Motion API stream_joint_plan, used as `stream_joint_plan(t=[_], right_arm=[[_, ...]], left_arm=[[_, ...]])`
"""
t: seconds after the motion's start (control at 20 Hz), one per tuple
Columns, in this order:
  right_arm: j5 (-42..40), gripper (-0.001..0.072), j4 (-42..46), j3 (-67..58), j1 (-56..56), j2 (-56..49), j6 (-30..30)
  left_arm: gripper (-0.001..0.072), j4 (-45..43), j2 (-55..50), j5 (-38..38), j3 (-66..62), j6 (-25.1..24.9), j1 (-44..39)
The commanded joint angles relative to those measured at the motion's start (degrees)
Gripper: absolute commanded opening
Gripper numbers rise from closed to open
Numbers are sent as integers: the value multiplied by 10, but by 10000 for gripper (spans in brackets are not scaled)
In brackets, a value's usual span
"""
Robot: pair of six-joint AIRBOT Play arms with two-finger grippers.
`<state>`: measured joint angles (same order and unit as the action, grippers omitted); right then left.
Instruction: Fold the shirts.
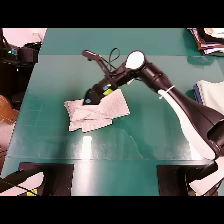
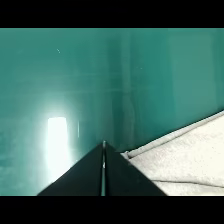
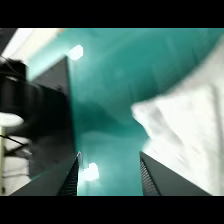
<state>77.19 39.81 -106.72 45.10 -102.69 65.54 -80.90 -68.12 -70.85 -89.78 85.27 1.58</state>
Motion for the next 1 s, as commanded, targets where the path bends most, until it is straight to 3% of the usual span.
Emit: stream_joint_plan(t=[0.0,0.3,0.4,0.5,0.55,0.95], right_arm=[[67,422,111,2,-62,3,40],[52,432,108,106,-206,3,91],[34,605,107,149,-236,3,100],[8,630,104,184,-251,3,101],[-7,628,91,199,-252,1,101],[-40,590,-44,206,-206,-90,97]], left_arm=[[22,20,4,-7,1,0,6],[23,86,4,-7,37,-2,6],[39,98,3,1,92,-3,2],[445,105,-4,7,153,-2,-4],[498,110,-10,15,183,-2,-5],[498,177,-30,52,254,-2,-5]])
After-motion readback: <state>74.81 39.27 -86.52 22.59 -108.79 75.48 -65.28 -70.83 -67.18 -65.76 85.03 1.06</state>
